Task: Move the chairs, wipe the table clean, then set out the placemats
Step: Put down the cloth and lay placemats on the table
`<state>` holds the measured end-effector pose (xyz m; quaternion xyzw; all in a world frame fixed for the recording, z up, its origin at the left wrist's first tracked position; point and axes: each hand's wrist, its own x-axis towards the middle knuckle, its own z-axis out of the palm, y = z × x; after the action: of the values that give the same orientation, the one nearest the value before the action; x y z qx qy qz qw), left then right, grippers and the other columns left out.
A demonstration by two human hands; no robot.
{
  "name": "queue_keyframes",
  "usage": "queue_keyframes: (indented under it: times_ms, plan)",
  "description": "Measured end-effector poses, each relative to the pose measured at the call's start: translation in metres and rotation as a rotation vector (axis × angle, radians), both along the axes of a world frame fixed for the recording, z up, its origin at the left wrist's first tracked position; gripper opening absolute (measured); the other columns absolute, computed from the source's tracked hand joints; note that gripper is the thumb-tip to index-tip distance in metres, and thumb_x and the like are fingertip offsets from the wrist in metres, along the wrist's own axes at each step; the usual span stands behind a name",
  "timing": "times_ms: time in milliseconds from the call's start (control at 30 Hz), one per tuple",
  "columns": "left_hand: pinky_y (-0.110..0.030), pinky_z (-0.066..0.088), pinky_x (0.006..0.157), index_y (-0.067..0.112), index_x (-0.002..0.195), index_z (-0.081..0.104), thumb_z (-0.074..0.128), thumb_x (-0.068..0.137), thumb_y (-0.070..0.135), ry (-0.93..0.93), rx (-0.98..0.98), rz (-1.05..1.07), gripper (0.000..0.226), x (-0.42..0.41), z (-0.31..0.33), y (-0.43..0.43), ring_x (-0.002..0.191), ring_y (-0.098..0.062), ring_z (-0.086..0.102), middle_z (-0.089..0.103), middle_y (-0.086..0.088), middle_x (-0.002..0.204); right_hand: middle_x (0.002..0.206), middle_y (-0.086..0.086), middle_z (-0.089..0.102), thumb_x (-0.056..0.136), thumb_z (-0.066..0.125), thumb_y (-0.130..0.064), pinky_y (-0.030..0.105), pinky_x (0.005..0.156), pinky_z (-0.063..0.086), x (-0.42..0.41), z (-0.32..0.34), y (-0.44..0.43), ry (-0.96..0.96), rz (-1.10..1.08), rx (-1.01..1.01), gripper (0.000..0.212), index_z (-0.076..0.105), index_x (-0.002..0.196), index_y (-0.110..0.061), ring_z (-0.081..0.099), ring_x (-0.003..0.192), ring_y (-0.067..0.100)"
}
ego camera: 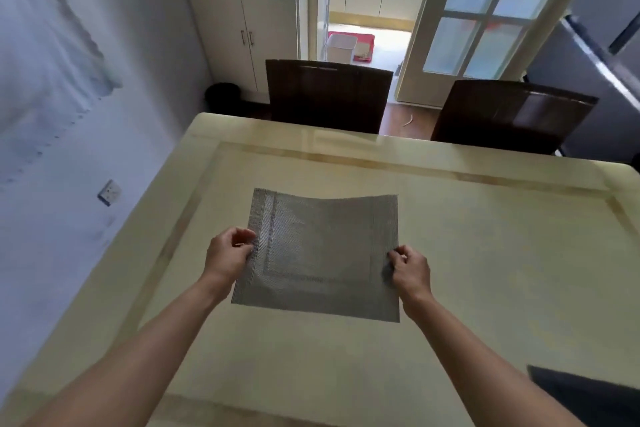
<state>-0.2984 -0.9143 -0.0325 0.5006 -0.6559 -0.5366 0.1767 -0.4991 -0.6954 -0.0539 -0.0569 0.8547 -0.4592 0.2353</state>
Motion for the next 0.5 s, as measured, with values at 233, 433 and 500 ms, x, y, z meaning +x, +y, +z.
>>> queue_keyframes:
  times_ms: [233, 433, 500]
  plan:
    - [-0.034, 0.046, 0.099, 0.010, 0.123, 0.060, 0.057, 0.082, -0.008, -0.170, -0.083, -0.103, 0.045, 0.007, -0.037, -0.088, 0.111, -0.025, 0.059, 0.063, -0.007, 0.121, 0.090, 0.013, 0.067, 0.094, 0.055, -0.015, 0.037, 0.071, 0.048, 0.009, -0.029, -0.096, -0.109, -0.003, -0.016, 0.011, 0.064, 0.089, -0.010, 0.060, 0.081, 0.024]
    - [-0.017, 0.021, 0.108, 0.009, 0.146, 0.033, 0.053, 0.082, -0.011, -0.292, -0.211, -0.363, 0.070, 0.010, -0.065, -0.118, 0.139, -0.018, 0.029, 0.029, -0.004, 0.149, 0.117, 0.008, 0.063, 0.080, 0.057, 0.003, 0.035, 0.081, 0.054, 0.022, -0.047, -0.115, -0.050, 0.314, 0.120, 0.071, 0.033, 0.142, -0.024, 0.062, 0.100, 0.025]
    - [-0.020, 0.019, 0.111, 0.011, 0.146, 0.034, 0.051, 0.081, -0.013, -0.314, -0.266, -0.323, 0.071, 0.005, -0.074, -0.133, 0.140, -0.021, 0.027, 0.027, -0.008, 0.151, 0.114, 0.009, 0.062, 0.084, 0.055, -0.002, 0.030, 0.073, 0.047, 0.019, -0.051, -0.126, 0.114, 0.344, 0.194, 0.076, 0.022, 0.148, -0.027, 0.061, 0.095, 0.027]
